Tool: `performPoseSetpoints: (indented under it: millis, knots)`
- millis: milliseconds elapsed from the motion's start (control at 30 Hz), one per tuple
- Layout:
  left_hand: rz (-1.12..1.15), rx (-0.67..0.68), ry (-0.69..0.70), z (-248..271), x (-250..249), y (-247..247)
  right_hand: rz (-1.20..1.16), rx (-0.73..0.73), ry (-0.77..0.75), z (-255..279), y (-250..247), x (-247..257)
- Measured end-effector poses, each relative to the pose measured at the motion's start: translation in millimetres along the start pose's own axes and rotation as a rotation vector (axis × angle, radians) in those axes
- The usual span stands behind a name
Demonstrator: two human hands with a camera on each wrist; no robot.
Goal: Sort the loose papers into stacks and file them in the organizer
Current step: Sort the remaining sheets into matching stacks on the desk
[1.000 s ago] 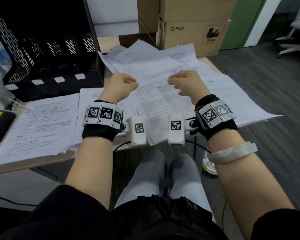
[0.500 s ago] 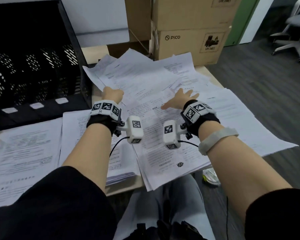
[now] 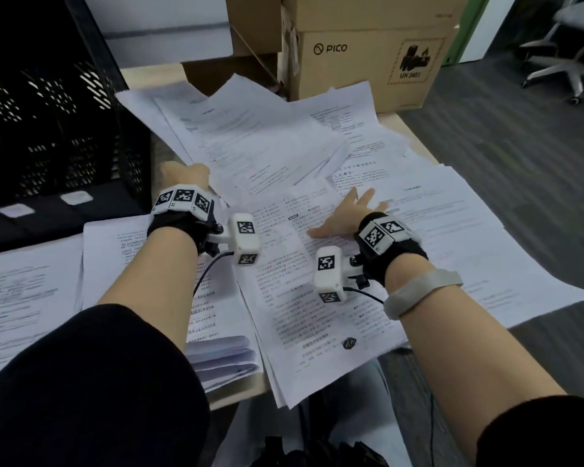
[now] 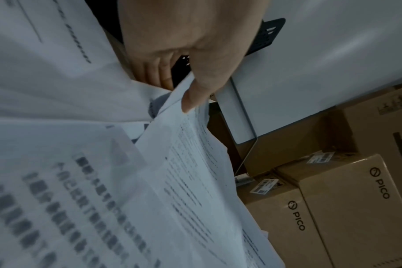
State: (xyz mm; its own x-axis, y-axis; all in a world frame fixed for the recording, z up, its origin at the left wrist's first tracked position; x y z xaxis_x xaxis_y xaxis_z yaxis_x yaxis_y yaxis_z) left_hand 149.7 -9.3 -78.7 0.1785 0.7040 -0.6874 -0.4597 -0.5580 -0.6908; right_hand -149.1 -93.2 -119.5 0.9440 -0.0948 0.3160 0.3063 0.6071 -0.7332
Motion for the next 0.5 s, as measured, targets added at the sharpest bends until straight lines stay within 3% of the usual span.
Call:
performPoseSetpoints:
  millis: [200, 300, 500]
  knots:
    - [0.258, 0.137, 0.080, -2.5, -18.6, 13.9, 0.032, 0.008, -0.034, -28.4, 12.1, -5.6]
    - [0.144, 0.165, 0.061, -4.1, -19.8, 20.1, 0.047, 0.008, -0.048, -40.1, 16.4, -5.5]
    - [0.027, 0.011, 0.154, -10.1, -12.2, 16.9, 0.058, 0.011, -0.036, -44.3, 17.2, -7.0]
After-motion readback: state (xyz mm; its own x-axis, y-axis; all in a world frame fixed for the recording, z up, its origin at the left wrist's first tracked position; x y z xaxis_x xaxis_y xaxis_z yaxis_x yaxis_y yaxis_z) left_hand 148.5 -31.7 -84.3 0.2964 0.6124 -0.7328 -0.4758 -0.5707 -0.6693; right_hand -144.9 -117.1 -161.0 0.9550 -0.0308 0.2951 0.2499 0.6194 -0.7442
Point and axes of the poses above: each hand's wrist, its own z-axis away from the middle knuckle, its own y-axis out of the palm, x = y × z, the point moved 8 cm from there along -z, towards the middle knuckle, and after that the axes turned 11 degrees about -z, right-handed, at the moved point
